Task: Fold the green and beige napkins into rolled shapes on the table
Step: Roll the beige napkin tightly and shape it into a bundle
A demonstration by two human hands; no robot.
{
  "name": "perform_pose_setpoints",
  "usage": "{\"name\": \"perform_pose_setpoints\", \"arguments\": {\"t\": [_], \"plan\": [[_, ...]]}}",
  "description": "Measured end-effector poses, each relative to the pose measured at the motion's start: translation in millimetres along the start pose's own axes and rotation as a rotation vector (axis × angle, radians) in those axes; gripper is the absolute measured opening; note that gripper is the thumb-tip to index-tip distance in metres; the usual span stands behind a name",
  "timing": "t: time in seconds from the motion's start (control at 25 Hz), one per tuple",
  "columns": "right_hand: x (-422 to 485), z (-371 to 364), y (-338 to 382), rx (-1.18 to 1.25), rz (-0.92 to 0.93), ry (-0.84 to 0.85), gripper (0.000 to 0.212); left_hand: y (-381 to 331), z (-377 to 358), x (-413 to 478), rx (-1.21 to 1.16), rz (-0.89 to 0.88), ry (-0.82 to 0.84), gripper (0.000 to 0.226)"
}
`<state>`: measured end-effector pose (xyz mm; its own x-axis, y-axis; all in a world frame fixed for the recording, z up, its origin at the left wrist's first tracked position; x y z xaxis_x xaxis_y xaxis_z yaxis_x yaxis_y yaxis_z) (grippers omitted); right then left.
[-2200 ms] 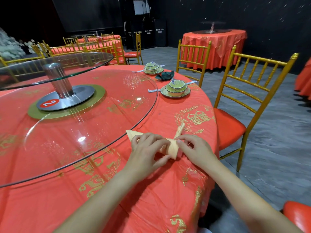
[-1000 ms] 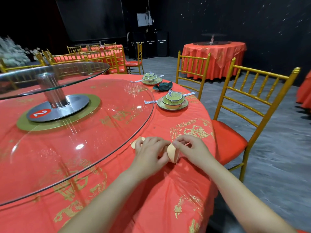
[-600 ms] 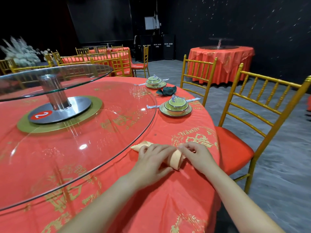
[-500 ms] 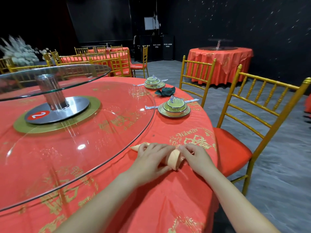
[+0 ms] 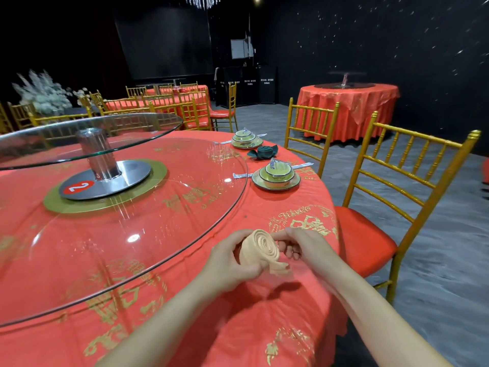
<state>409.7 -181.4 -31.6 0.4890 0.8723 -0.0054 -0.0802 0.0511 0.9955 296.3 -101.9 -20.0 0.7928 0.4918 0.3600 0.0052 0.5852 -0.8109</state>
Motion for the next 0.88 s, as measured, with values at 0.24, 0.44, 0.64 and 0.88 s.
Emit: {"name": "perform_pose_setpoints", "arguments": {"t": [0.24,0.44,0.64,0.88], "plan": [[-39.8,-80.3,38.3,0.107,0.160,0.271,0.034,-17.9,45.7,-62.3,-0.543,0.161,-0.015,0.075],[-61.9,-166.3,53.1,0.080,0.257,0.345,0.046,-16.2,86.2,-117.0,-0.745,0.266,-0.027,0.077],[-71.0,-232.7,54.2,0.229,0.212,0.344,0.064,9.1,149.1,-169.5,-0.644,0.366,-0.308,0.098],[-65.8,-283.2,48.1,0.220,0.150,0.310,0.064,14.1,212.5,-212.1,-0.527,0.235,-0.660,0.048]]}}
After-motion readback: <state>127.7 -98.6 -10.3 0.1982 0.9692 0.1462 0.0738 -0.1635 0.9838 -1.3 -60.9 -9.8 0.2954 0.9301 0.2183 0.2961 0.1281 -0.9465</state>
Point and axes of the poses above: each hand's wrist, its own x-axis towards the middle knuckle, its own z-axis out of the back of the hand, y = z × x, the point moved 10 cm from there along x, towards the middle knuckle, and after that the axes turned 2 degrees about -z, right-handed, at the moved point
